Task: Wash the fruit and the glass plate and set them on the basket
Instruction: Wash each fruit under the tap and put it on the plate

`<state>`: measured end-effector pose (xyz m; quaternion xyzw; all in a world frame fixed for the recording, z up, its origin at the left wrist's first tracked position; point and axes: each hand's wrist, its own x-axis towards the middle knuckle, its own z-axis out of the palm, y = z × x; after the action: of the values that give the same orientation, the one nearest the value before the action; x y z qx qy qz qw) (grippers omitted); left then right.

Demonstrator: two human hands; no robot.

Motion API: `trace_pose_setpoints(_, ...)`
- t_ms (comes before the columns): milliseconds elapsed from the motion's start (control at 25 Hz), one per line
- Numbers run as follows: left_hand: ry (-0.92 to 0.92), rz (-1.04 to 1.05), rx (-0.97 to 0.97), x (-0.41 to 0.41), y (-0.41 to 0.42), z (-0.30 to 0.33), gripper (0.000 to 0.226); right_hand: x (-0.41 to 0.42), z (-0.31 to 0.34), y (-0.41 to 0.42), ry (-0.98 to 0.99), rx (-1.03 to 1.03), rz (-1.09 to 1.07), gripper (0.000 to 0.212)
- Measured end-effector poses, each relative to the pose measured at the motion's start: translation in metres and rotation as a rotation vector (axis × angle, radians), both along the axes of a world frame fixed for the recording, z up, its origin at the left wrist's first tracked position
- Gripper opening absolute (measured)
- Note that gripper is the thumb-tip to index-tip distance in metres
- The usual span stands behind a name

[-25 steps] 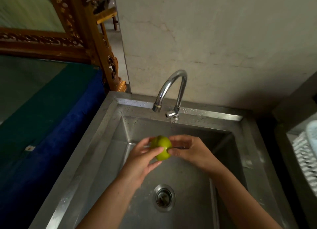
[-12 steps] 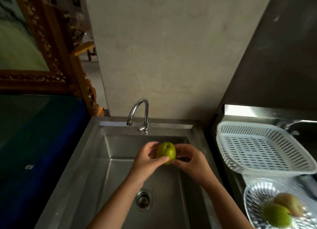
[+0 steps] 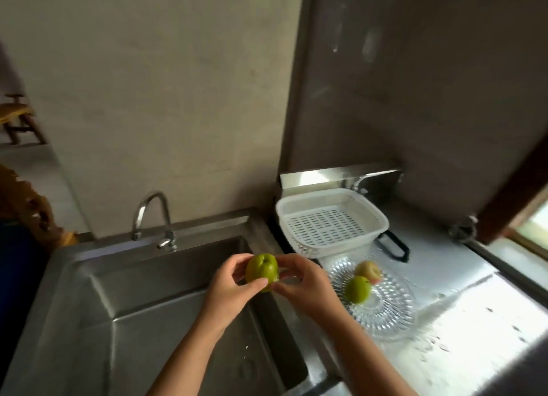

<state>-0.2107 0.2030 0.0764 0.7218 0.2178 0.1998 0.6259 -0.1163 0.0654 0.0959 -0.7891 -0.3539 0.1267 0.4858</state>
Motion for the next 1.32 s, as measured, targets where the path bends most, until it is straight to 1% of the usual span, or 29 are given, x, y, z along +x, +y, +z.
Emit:
trace_pose_setpoints(120, -0.010, -0.056, 0.040, 0.016, -0.035, 0.000, 0.043, 0.007, 0.001, -0.041, 0.014, 0.025, -0.063, 0.043)
trace_pose_setpoints(320, 0.000, -0.150, 0.085, 0.057, -0.105, -0.015, 0.046, 0.037, -0.015, -0.120, 0.031, 0.015, -0.163, 0.052)
trace_pose_setpoints(440, 0.006, -0.155, 0.191, 0.095, -0.150, -0.032, 0.048, 0.073, -0.034, -0.167, 0.016, -0.018, -0.158, 0.046)
trace_pose_setpoints(520, 0.035, -0.150, 0.200, 0.121, -0.174, -0.046, 0.048, 0.104, -0.050, -0.192, 0.037, -0.041, -0.154, 0.045)
trace_pose_setpoints(680, 0.131, -0.047, 0.150, 0.176, -0.225, -0.077, 0.054, 0.180, -0.092, -0.228, 0.035, -0.081, -0.077, 0.045)
trace_pose_setpoints(800, 0.205, 0.115, 0.132, 0.201, -0.260, -0.097, 0.054, 0.218, -0.117, -0.244, 0.028, -0.112, 0.075, 0.042)
trace_pose_setpoints(1000, 0.239, 0.330, 0.107, 0.207, -0.293, -0.117, 0.050, 0.238, -0.139, -0.251, 0.012, -0.124, 0.231, 0.042)
trace_pose_setpoints(1120, 0.220, 0.405, 0.103, 0.210, -0.298, -0.122, 0.050, 0.244, -0.145, -0.248, -0.013, -0.141, 0.272, 0.045)
trace_pose_setpoints(1320, 0.231, 0.518, 0.194, 0.220, -0.301, -0.127, 0.053, 0.252, -0.151, -0.238, -0.013, -0.141, 0.310, 0.047)
